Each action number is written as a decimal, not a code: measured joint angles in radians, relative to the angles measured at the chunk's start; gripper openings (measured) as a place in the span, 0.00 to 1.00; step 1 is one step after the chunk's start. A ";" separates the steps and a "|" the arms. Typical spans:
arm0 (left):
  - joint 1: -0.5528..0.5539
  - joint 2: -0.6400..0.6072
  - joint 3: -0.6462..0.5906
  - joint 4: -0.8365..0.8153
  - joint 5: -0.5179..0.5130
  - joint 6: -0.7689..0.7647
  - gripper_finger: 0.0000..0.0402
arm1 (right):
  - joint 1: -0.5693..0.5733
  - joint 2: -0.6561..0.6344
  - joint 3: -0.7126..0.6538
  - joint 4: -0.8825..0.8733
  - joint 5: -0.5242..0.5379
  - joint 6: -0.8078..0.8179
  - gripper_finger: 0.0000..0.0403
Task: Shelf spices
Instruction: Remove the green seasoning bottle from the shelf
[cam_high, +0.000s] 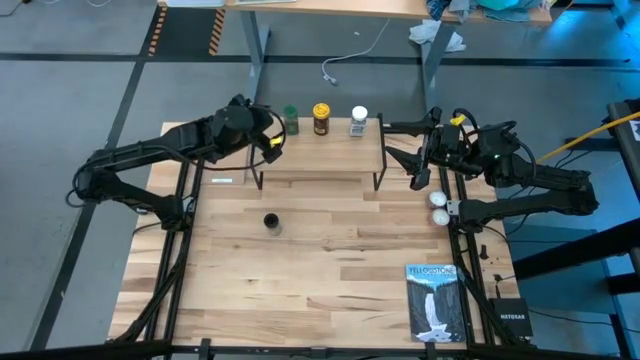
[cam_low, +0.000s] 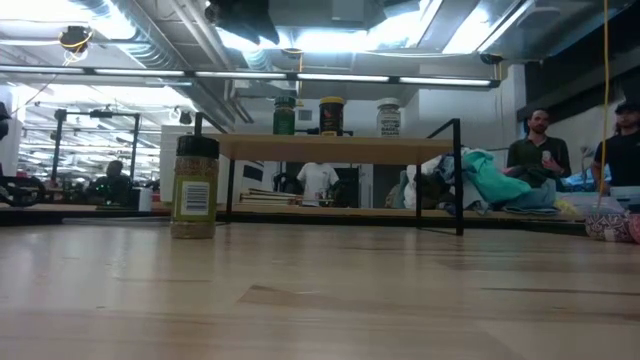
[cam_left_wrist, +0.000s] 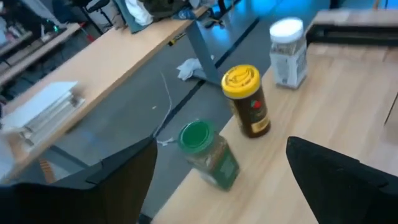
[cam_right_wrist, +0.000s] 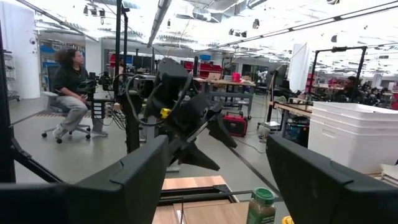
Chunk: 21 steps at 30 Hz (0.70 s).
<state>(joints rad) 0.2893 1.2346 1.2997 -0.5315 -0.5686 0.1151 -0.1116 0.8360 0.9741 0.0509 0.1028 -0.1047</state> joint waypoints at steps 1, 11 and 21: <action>-0.001 0.000 0.000 -0.003 0.001 -0.028 0.87 | 0.000 0.000 0.000 0.000 0.000 0.000 0.69; 0.031 0.000 -0.002 -0.023 0.163 -0.030 0.87 | 0.000 0.000 0.000 0.005 0.000 0.001 0.69; 0.138 0.000 -0.002 -0.011 0.403 0.026 0.88 | 0.000 0.000 0.000 0.021 -0.002 0.003 0.69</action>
<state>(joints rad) 0.4271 1.2346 1.2980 -0.5427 -0.1654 0.1408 -0.1116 0.8356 0.9741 0.0719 0.1013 -0.1020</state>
